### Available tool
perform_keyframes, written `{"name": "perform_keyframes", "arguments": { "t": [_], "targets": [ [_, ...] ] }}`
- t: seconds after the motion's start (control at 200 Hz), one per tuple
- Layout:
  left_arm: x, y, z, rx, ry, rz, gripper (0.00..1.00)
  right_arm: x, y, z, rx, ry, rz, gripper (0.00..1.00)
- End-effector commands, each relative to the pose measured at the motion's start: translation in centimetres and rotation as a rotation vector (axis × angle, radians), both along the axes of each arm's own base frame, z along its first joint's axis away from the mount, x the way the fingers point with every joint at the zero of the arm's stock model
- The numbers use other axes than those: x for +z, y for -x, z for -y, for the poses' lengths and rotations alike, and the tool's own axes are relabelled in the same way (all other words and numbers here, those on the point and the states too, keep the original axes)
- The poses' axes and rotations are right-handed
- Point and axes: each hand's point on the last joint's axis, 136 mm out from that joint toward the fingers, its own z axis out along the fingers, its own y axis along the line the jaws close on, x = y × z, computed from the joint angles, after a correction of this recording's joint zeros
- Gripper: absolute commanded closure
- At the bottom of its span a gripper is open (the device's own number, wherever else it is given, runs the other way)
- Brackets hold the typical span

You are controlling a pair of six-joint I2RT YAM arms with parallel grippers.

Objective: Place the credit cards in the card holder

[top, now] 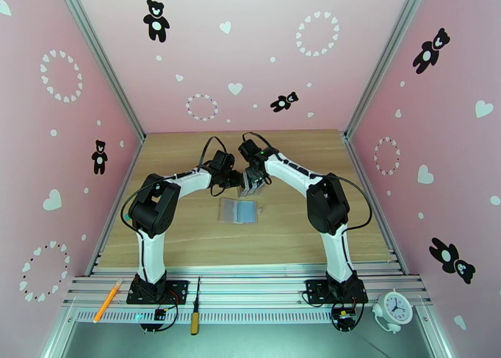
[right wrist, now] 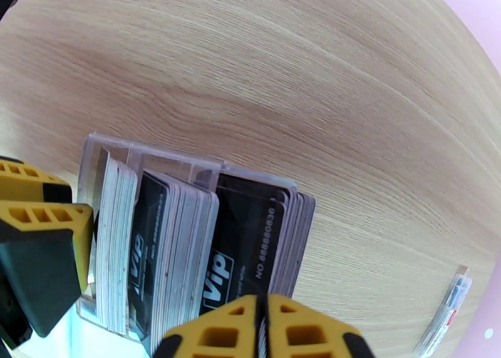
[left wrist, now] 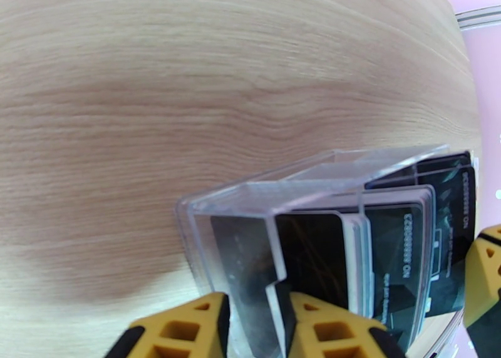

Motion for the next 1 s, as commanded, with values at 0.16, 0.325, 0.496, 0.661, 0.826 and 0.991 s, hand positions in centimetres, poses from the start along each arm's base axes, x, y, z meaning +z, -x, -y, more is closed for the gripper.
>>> {"name": "perform_keyframes", "arguments": {
  "t": [0.16,0.325,0.496,0.661,0.826,0.991],
  "targets": [
    [-0.8,0.4,-0.2,0.007,-0.002,-0.028,0.69,2.2,0.4,0.1,-0.002,-0.043,0.008,1.0],
    [-0.8,0.4,-0.1,0.006,0.002,-0.03,0.69,2.2,1.2,-1.4,0.026,-0.134,-0.033,1.0],
    [-0.9,0.4,-0.2,0.007,0.003,-0.032,0.69,1.9,1.6,-2.0,0.04,-0.17,-0.062,1.0],
    [-0.8,0.4,-0.1,0.007,0.004,-0.032,0.69,2.5,1.3,-0.9,0.011,-0.137,-0.023,0.79],
    [-0.8,0.4,-0.1,0.007,0.008,-0.032,0.69,2.9,0.7,0.4,-0.014,-0.106,0.005,0.49],
    [-0.8,0.3,-0.1,0.007,0.009,-0.034,0.69,1.7,0.3,1.0,-0.03,-0.107,-0.022,0.48]
  ]
}}
